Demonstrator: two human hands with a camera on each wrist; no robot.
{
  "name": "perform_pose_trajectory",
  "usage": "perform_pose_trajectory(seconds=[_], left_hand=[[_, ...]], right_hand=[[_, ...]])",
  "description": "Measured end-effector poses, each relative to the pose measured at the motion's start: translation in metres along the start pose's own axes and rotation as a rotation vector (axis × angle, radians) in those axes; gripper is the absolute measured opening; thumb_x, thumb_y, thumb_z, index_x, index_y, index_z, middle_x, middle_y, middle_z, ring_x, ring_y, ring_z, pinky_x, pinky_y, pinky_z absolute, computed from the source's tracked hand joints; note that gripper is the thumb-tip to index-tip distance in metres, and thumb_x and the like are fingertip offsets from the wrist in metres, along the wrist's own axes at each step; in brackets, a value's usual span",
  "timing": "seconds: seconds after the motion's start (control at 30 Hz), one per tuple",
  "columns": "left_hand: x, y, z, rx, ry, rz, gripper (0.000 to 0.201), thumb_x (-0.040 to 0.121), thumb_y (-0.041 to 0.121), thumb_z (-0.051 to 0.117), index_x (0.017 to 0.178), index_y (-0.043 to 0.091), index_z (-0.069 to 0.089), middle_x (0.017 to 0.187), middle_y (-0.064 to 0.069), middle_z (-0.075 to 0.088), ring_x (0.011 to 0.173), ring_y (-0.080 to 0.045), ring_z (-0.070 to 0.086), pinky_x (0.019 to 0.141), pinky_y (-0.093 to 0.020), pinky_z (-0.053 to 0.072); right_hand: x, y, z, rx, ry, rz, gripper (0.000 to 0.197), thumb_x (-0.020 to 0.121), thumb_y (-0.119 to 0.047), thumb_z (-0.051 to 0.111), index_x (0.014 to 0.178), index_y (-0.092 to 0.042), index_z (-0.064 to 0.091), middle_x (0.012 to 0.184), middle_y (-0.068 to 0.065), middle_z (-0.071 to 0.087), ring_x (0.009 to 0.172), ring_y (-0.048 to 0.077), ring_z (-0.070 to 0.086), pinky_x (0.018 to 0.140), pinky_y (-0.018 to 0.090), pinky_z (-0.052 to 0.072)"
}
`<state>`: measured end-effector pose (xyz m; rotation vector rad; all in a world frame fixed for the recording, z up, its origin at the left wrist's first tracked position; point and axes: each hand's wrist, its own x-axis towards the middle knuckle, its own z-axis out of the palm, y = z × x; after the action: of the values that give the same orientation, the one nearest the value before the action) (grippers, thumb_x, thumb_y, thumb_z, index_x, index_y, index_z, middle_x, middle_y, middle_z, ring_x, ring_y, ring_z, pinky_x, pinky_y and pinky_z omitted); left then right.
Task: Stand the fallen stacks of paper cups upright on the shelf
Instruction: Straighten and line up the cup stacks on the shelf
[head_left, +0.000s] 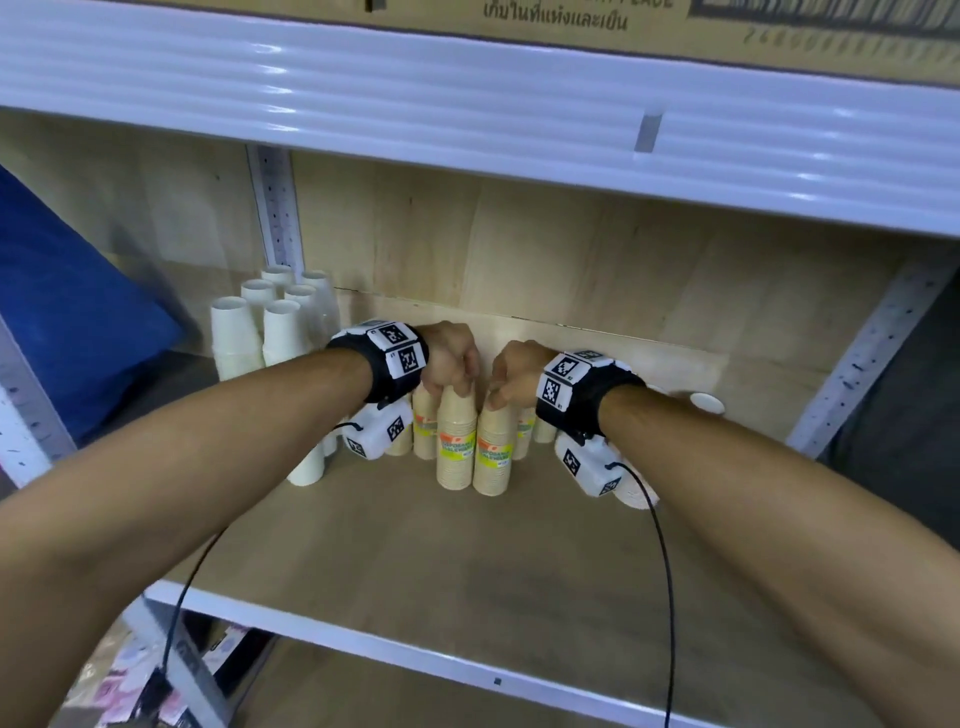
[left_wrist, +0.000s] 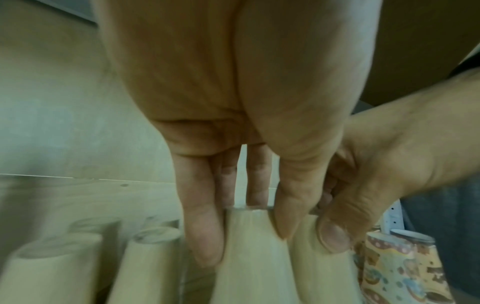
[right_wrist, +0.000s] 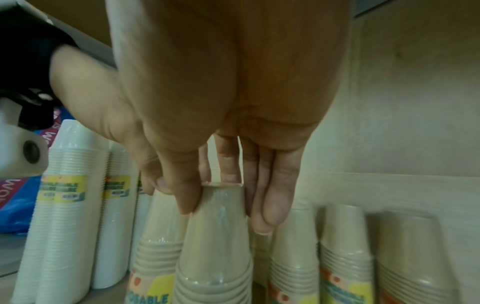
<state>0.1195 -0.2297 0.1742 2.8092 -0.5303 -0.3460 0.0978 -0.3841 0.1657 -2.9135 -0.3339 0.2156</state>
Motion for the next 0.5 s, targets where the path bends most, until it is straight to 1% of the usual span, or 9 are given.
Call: perform_pose_trajectory(seconds=[0.07,0.13,0.2,0.27,0.3,0.33,0.43,0.5], left_hand=[[0.008,0.013,0.003,-0.006,0.008,0.029,0.023,0.081,0.019,0.076,0.104,0.019,0.071,0.102,-0.002,0.067,0.075,-0.018,0.070,0.055,-0.022,0.055],[0.015,0.026,0.004,-0.015,0.015,0.056,0.024,0.080,0.018,0.076,0.104,0.018,0.072,0.103,-0.004,0.066,0.075,-0.018,0.069,0.057,-0.023,0.057],[0.021,0.039,0.006,-0.001,0.019,0.083,0.025,0.081,0.018,0.076,0.105,0.019,0.071,0.099,-0.005,0.067,0.067,-0.016,0.067,0.054,-0.022,0.055],[0.027,0.051,0.009,0.023,0.043,0.117,0.023,0.081,0.019,0.075,0.103,0.020,0.071,0.093,-0.002,0.067,0.061,-0.013,0.063,0.053,-0.021,0.052],[0.030,0.057,0.010,0.035,0.058,0.133,0.022,0.080,0.020,0.075,0.102,0.021,0.071,0.092,-0.001,0.067,0.061,-0.011,0.062,0.054,-0.020,0.051],[0.033,0.062,0.012,0.044,0.072,0.144,0.022,0.080,0.021,0.075,0.101,0.022,0.071,0.093,0.000,0.067,0.065,-0.011,0.063,0.058,-0.021,0.051],[0.043,0.077,0.017,0.068,0.088,0.166,0.024,0.078,0.022,0.074,0.102,0.024,0.072,0.101,0.000,0.069,0.086,-0.018,0.066,0.071,-0.027,0.054],[0.048,0.086,0.019,0.086,0.106,0.184,0.024,0.078,0.023,0.074,0.102,0.023,0.072,0.104,0.000,0.067,0.092,-0.020,0.064,0.077,-0.029,0.055]], right_hand=[[-0.005,0.014,-0.003,0.007,0.010,0.033,0.038,0.071,-0.036,0.080,0.099,-0.012,0.071,0.096,0.006,0.071,0.086,0.022,0.068,0.072,0.031,0.054],[-0.011,0.027,-0.006,0.011,0.029,0.063,0.033,0.070,-0.036,0.080,0.093,-0.013,0.072,0.092,0.004,0.071,0.083,0.021,0.068,0.067,0.028,0.052],[-0.017,0.040,-0.009,0.013,0.039,0.085,0.029,0.071,-0.035,0.080,0.087,-0.014,0.070,0.090,0.005,0.069,0.083,0.023,0.067,0.062,0.025,0.048],[-0.023,0.052,-0.011,0.009,0.045,0.113,0.030,0.073,-0.034,0.079,0.090,-0.011,0.070,0.091,0.008,0.068,0.086,0.025,0.066,0.062,0.026,0.046],[-0.026,0.057,-0.012,0.006,0.049,0.129,0.032,0.074,-0.033,0.078,0.093,-0.008,0.070,0.093,0.009,0.069,0.086,0.025,0.067,0.063,0.027,0.046],[-0.027,0.063,-0.011,0.008,0.054,0.150,0.034,0.074,-0.033,0.078,0.094,-0.007,0.071,0.093,0.009,0.070,0.085,0.025,0.067,0.063,0.028,0.047],[-0.029,0.081,-0.011,0.021,0.066,0.168,0.035,0.073,-0.034,0.077,0.093,-0.006,0.071,0.093,0.013,0.071,0.085,0.027,0.069,0.063,0.029,0.049],[-0.030,0.090,-0.012,0.020,0.066,0.173,0.033,0.077,-0.031,0.074,0.097,-0.005,0.070,0.096,0.013,0.070,0.088,0.027,0.068,0.064,0.029,0.049]])
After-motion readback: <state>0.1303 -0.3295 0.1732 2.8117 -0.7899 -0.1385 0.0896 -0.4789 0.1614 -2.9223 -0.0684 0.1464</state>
